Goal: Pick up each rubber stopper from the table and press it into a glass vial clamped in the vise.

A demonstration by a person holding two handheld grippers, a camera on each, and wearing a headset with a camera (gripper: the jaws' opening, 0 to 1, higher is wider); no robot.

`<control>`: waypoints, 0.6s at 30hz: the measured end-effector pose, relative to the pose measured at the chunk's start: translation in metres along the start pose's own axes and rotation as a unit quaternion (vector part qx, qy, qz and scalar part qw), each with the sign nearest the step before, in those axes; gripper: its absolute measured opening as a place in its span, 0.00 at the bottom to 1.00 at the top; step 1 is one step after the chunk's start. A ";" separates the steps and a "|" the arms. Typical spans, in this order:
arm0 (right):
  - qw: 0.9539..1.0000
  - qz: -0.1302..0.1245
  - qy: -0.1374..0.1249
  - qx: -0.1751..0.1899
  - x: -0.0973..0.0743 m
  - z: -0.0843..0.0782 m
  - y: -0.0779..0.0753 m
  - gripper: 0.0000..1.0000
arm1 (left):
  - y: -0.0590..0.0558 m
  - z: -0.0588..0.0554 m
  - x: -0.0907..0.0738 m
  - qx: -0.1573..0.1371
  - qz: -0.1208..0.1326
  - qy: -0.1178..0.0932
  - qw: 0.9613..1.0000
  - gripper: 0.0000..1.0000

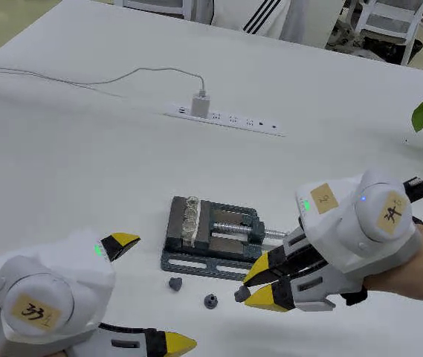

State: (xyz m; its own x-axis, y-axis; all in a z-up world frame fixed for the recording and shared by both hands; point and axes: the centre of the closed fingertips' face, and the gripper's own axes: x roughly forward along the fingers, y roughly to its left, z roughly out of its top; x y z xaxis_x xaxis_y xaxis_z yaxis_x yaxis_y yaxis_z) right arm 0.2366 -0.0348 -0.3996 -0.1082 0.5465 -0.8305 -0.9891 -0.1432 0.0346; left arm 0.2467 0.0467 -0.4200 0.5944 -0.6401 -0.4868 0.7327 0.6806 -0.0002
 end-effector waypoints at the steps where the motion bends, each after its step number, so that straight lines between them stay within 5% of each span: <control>1: 1.000 0.000 0.002 -0.003 -0.001 0.001 -0.002 0.06 | 0.001 0.000 -0.001 0.000 0.002 -0.001 1.000 0.89; 9: 0.999 -0.001 0.027 -0.021 -0.009 0.007 -0.031 0.06 | 0.009 0.000 -0.006 -0.002 0.013 -0.004 1.000 0.85; 18: 0.998 -0.017 0.042 -0.053 -0.016 0.032 -0.074 0.06 | 0.010 -0.001 -0.009 -0.006 0.017 -0.007 1.000 0.85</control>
State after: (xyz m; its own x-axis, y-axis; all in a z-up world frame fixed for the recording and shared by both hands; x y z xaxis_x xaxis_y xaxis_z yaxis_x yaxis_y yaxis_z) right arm 0.3086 -0.0064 -0.3706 -0.0624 0.4811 -0.8744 -0.9754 -0.2151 -0.0487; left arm 0.2485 0.0597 -0.4168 0.6238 -0.6209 -0.4747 0.7080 0.7062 0.0066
